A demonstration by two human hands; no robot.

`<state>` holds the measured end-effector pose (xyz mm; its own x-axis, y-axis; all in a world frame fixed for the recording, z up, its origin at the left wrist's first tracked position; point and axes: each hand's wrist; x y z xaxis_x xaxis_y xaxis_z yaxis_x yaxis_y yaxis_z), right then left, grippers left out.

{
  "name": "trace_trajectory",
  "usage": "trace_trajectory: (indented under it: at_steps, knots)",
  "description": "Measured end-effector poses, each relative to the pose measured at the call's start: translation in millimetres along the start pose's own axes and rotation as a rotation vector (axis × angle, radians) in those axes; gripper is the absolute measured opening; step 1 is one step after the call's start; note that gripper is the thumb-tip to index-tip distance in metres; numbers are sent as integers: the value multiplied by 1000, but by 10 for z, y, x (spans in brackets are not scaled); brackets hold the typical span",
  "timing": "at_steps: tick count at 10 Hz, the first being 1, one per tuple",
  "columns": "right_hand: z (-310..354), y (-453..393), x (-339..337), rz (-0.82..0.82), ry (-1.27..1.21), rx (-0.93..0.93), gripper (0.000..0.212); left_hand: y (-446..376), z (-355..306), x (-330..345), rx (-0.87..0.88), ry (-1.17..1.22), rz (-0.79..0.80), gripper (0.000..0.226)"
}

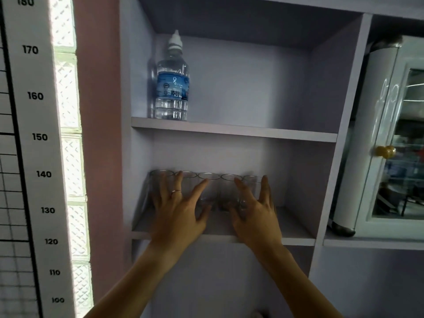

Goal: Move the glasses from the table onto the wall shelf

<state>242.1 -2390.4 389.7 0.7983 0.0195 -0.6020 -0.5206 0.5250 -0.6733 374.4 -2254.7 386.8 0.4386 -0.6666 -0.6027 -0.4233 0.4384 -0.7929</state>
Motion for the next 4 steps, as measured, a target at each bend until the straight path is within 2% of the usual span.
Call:
trace_trajectory:
  at_steps: [2,3,4]
  knots:
    - [50,44,-55,64,54,55,74,44,-22,-61,-3,24,68,62]
    - [134,64,-99,66,66,62,77,60,-10,-157,3,89,51,64]
    - [181,273,-172,-11,-4,-16,77,225,84,-248,103,416,13,52]
Point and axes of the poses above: each hand's wrist, its own y-axis away from the middle knuckle, its own x-axis out of the palm, z = x × y, and after that the axes turned 2 degrees about -y, right-handed
